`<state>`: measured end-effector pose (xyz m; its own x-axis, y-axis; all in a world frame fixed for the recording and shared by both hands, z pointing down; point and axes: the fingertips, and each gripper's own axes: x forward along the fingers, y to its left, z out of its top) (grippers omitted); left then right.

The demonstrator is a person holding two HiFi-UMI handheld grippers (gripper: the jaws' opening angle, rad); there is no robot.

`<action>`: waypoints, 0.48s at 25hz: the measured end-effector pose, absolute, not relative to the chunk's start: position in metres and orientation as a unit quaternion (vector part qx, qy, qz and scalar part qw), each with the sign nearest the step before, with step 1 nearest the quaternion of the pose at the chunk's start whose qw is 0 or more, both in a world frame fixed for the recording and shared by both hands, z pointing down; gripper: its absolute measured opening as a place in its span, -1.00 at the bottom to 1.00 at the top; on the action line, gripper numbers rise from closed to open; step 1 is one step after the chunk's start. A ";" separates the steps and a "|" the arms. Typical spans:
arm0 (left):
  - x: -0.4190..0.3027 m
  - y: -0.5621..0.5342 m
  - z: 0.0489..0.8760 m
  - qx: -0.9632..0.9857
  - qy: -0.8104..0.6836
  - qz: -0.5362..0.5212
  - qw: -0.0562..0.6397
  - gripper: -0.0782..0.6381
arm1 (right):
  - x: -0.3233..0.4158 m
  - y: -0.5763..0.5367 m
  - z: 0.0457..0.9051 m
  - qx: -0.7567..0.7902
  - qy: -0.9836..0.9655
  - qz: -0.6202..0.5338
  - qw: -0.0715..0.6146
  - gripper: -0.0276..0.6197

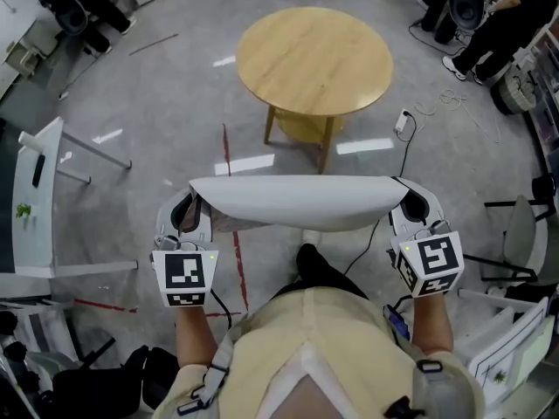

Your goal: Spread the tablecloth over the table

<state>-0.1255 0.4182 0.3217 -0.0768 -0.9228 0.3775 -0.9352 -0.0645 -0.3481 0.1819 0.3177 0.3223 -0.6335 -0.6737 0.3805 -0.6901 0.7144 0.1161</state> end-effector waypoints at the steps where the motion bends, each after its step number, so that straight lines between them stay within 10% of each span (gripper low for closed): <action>1: -0.129 0.411 0.320 0.678 -0.684 0.267 0.011 -0.76 | 0.178 0.311 0.320 0.375 -0.904 0.017 0.202 -0.88; 12: -0.152 0.328 0.308 0.674 -0.683 0.281 0.013 -0.76 | 0.155 0.230 0.316 0.369 -0.907 0.026 0.203 -0.88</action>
